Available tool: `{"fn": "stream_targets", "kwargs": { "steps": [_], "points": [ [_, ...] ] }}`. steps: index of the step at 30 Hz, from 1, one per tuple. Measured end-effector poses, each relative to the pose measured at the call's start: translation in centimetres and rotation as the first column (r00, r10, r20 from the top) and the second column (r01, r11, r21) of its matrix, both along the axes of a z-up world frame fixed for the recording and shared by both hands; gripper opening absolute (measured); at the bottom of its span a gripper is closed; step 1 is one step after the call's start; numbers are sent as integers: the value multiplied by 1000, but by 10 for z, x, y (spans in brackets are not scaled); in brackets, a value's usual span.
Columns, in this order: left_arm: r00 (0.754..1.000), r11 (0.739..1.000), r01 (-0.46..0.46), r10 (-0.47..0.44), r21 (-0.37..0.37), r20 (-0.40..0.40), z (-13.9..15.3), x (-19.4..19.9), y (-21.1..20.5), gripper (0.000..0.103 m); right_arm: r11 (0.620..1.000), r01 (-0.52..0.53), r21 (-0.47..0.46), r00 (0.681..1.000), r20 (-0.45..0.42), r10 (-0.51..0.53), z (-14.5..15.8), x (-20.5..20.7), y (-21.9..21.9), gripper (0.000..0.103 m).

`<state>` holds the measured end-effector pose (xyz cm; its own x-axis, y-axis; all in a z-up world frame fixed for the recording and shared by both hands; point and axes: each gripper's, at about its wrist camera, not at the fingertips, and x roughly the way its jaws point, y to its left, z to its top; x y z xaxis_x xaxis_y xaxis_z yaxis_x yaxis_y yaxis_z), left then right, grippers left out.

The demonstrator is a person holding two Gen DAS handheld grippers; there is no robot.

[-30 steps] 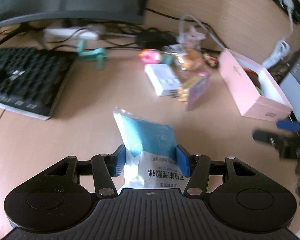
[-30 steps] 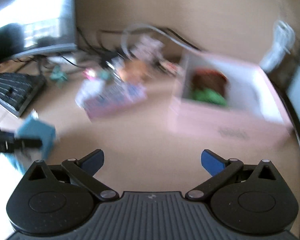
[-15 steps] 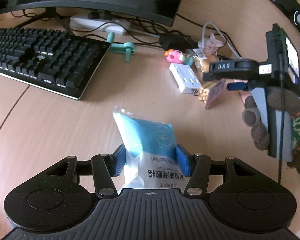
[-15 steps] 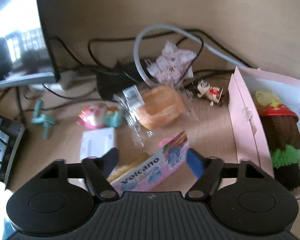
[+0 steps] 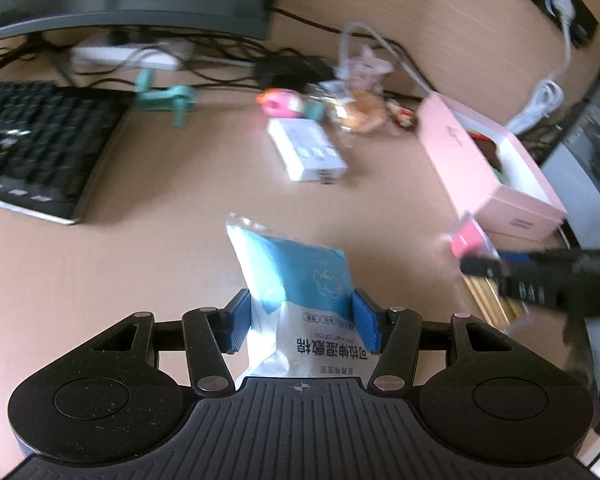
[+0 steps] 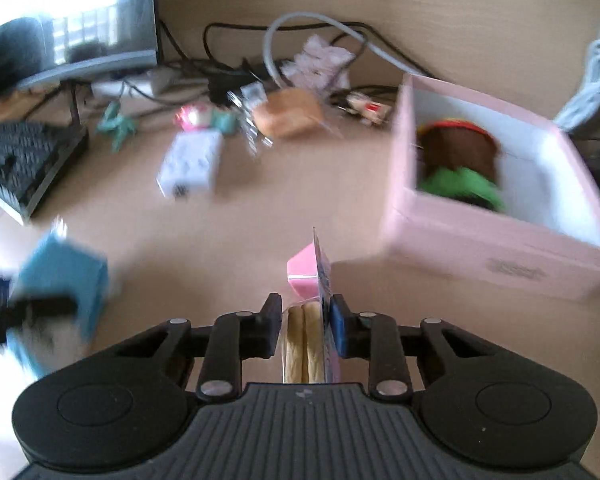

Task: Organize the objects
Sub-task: 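Grasp the blue tissue pack with the left tool while the right tool grasps the snack pack, then carry the blue tissue pack into the pink box and release it with the left tool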

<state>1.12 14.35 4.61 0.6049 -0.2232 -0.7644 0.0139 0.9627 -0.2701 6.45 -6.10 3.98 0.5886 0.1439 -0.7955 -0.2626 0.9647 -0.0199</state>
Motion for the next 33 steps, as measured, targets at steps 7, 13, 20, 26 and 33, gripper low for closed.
{"fn": "stream_targets", "kwargs": {
  "steps": [7,13,20,26,33],
  "points": [
    [994,994,108,-108,-8,6,-4,12,-44,58,976,14,-216,997,71,1,-9,-38,-27,25],
    [990,990,142,-142,-2,3,-4,18,-56,59,994,-1,-108,997,73,9,0,-50,-30,35],
    [991,991,134,-134,-25,-3,-5,20,-53,59,1000,-1,-4,995,98,1,15,-54,-38,64],
    [992,991,128,-128,-32,-4,-5,20,-52,59,985,130,110,991,-8,-130,0,-30,-60,67],
    [993,992,118,-118,-39,-5,-5,19,-52,59,976,146,159,989,-36,-142,-13,-21,-59,45]
  ]
}}
